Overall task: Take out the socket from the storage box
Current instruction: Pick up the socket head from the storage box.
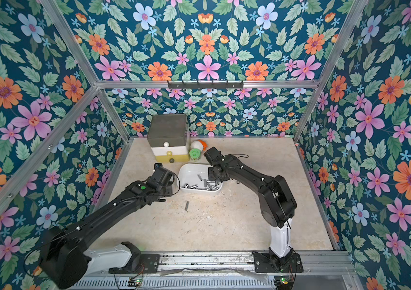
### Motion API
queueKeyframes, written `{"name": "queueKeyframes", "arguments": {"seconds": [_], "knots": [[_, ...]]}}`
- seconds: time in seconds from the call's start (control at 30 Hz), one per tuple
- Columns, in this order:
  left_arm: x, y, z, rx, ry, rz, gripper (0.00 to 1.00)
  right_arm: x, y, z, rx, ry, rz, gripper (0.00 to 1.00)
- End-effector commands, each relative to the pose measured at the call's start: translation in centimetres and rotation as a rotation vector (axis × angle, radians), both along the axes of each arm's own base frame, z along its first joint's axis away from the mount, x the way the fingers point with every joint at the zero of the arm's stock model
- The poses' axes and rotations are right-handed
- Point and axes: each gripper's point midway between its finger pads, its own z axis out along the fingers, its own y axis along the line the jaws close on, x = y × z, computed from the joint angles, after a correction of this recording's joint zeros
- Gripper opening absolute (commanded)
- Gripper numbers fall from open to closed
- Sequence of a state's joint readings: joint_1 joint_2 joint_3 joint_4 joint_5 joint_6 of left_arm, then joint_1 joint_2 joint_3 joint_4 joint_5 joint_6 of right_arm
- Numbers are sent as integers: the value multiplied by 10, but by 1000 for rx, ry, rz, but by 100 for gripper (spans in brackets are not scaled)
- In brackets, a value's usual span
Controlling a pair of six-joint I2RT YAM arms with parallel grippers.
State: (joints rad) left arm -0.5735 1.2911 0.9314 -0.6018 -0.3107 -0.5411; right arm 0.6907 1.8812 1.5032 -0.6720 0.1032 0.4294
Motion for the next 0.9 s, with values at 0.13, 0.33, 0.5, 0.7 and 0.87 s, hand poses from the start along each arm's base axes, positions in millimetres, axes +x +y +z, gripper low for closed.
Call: {"name": "queueKeyframes", "arguments": {"seconds": [0.13, 0.33, 0.5, 0.7, 0.87], "knots": [[46, -32, -25, -61, 80, -105, 57, -10, -14, 5, 67, -23, -22, 45], [65, -34, -40, -33, 130, -107, 56, -11, 1, 0, 109, 0, 27, 45], [69, -30, -44, -40, 141, -100, 56, 8, 23, -11, 81, 26, 59, 44], [68, -29, -33, -66, 134, -115, 56, 41, 42, -28, -5, 25, 58, 42], [60, -28, -24, -76, 144, -121, 56, 55, 62, -45, -29, 50, 77, 40]]}}
